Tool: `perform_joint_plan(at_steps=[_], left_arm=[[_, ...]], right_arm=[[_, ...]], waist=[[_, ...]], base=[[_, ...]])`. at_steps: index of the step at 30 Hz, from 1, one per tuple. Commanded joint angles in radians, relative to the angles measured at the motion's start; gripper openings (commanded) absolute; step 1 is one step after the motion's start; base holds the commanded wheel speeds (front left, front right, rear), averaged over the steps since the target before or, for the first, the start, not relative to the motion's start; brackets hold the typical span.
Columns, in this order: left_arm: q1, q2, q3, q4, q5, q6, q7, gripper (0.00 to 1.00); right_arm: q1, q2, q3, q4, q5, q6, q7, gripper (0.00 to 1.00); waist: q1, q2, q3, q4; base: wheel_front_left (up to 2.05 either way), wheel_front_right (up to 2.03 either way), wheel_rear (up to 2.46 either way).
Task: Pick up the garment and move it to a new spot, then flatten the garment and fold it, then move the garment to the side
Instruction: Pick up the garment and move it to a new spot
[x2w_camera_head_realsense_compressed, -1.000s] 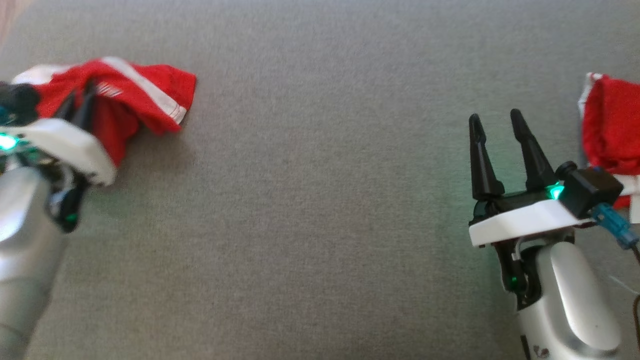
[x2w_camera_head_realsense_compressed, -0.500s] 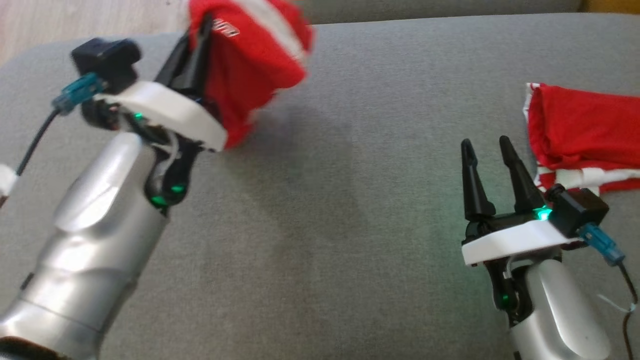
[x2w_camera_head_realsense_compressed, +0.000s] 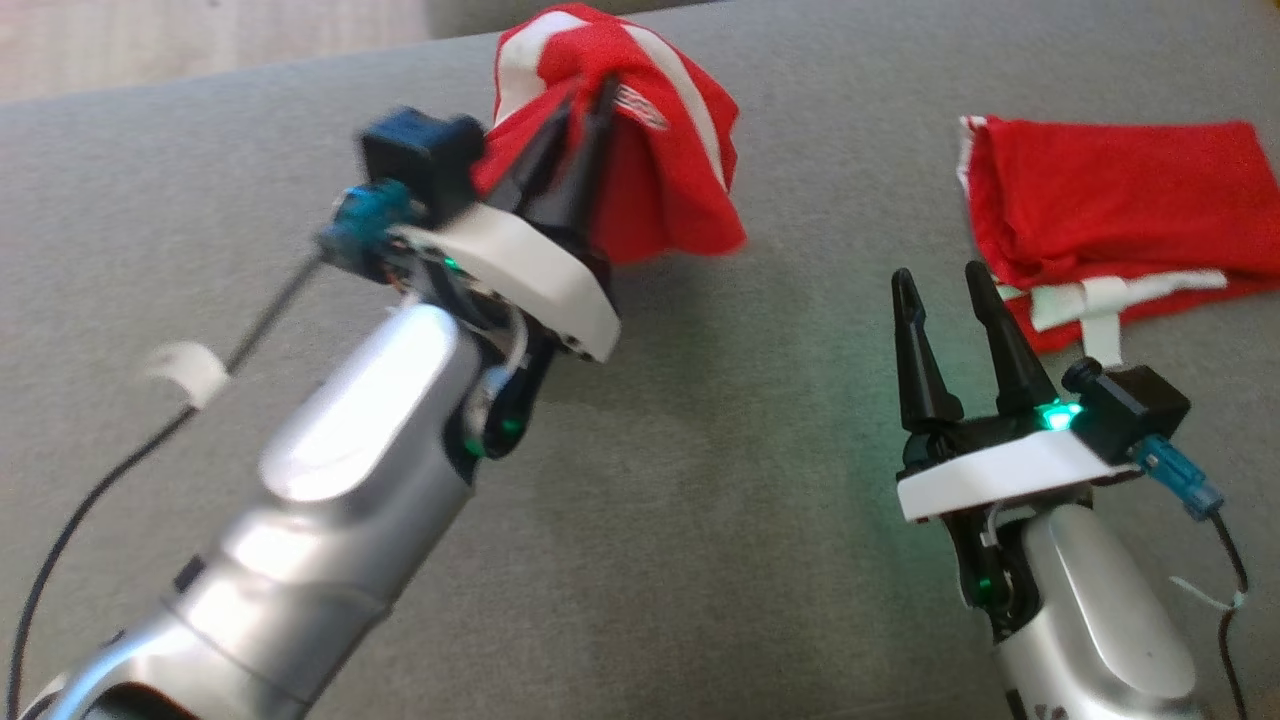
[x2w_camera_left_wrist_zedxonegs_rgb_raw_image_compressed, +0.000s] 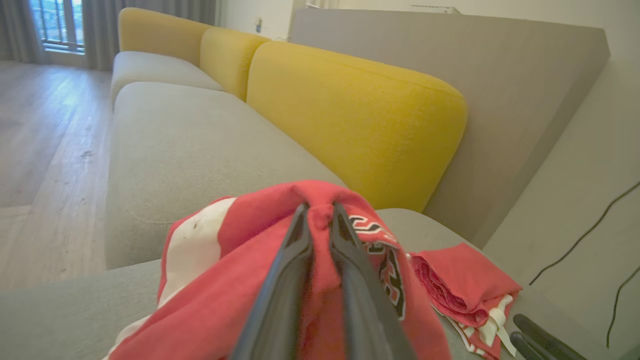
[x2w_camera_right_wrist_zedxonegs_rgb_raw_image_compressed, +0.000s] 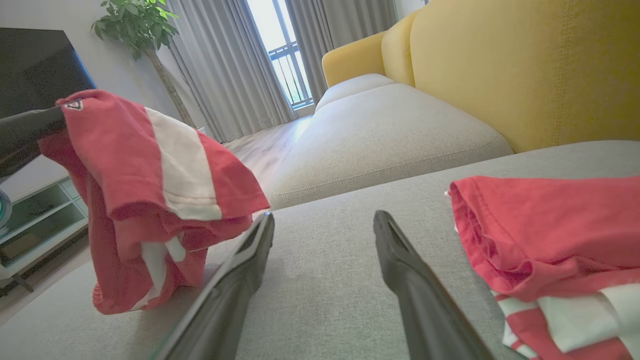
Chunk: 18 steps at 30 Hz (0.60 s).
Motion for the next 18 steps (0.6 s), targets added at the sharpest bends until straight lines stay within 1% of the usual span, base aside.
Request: perform_joint_plan(at_steps=[1,4,6,9,12,14,15,18], left_arm=[[-0.059,0.008,0.014,-0.006,0.041,0.005,-0.027,1.0],[-0.081,0.006,0.001,0.046,0.096,0.018,-0.085,1.0],[-0.077,0.005,0.009,0.074,0.101,0.021,-0.121,1.0],[-0.053,0.026,0.027,0.099,0.1,0.019,-0.171,1.0],[0.008,0.061,0.062,0.098,0.069,0.002,-0.225,1.0],[0.061,0.101,0.096,0.096,0.058,0.005,-0.257,1.0],[0.061,0.101,0.096,0.096,0.058,0.005,-0.257,1.0],[0.155,0.151,0.138,0.074,0.05,-0.005,-0.285,1.0]], right_arm=[[-0.038,0.0,0.029,-0.021,0.011,0.007,-0.017,1.0],[-0.045,0.0,0.033,-0.011,0.022,0.007,-0.023,1.0],[-0.046,0.0,0.032,-0.007,0.023,0.007,-0.025,1.0],[-0.04,0.0,0.02,-0.002,0.014,0.007,-0.028,1.0],[-0.027,0.0,0.004,0.004,-0.002,0.007,-0.029,1.0],[-0.018,0.0,-0.007,0.005,-0.012,0.007,-0.029,1.0],[-0.018,0.0,-0.007,0.005,-0.012,0.007,-0.029,1.0],[0.0,0.0,-0.025,0.004,-0.029,0.007,-0.029,1.0]], waist=[[0.0,0.0,0.018,-0.028],[0.0,0.0,0.023,-0.043],[0.0,0.0,0.024,-0.046],[0.0,0.0,0.016,-0.036],[0.0,0.0,-0.002,-0.015],[0.0,0.0,-0.017,0.005],[0.0,0.0,-0.017,0.005],[0.0,0.0,-0.039,0.041]], base=[[0.0,0.0,0.0],[0.0,0.0,0.0],[0.0,0.0,0.0],[0.0,0.0,0.0],[0.0,0.0,0.0],[0.0,0.0,0.0],[0.0,0.0,0.0],[0.0,0.0,0.0]])
